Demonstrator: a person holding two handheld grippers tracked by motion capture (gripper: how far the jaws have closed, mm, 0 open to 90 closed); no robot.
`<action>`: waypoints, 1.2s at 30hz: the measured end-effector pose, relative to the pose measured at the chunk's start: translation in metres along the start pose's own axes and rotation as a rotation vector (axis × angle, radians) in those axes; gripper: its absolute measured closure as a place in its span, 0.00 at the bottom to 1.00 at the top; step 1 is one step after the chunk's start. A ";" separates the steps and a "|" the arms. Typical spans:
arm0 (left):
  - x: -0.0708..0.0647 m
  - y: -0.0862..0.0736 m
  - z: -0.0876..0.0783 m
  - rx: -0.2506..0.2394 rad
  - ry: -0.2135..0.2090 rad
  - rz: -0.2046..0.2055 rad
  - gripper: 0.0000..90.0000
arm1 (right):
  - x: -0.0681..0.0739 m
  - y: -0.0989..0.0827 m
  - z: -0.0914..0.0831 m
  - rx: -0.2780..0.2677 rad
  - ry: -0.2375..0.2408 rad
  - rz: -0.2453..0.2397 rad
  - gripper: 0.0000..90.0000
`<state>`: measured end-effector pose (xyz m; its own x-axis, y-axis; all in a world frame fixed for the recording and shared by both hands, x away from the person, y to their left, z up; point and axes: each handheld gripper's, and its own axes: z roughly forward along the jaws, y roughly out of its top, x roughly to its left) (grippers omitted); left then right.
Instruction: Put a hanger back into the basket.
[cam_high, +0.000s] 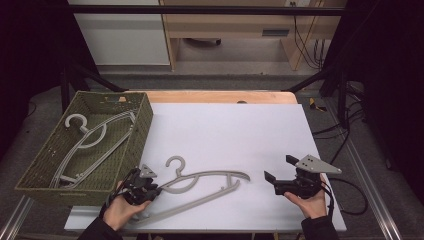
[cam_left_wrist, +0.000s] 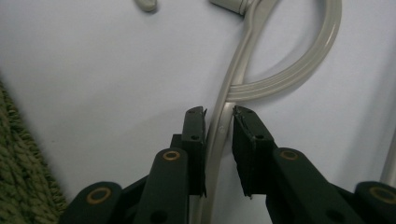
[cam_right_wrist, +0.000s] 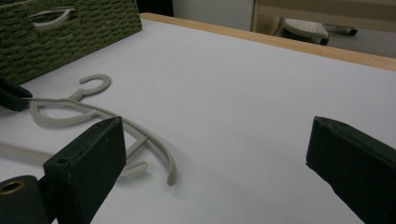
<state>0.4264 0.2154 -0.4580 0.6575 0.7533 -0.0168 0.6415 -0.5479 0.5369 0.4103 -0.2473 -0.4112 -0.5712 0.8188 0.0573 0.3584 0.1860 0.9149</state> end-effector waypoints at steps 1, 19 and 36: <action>0.000 0.000 0.000 -0.002 -0.009 0.002 0.85 | 0.000 0.000 0.000 -0.001 -0.001 0.002 0.06; -0.013 0.009 0.004 -0.023 -0.053 0.034 0.81 | 0.000 0.000 0.000 -0.001 0.000 0.001 0.06; -0.019 0.013 0.006 0.082 0.003 0.107 0.81 | 0.001 0.002 -0.001 0.000 0.007 0.002 0.06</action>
<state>0.4245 0.1919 -0.4559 0.7226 0.6901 0.0390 0.5983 -0.6527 0.4648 0.4099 -0.2467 -0.4093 -0.5759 0.8152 0.0616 0.3591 0.1846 0.9149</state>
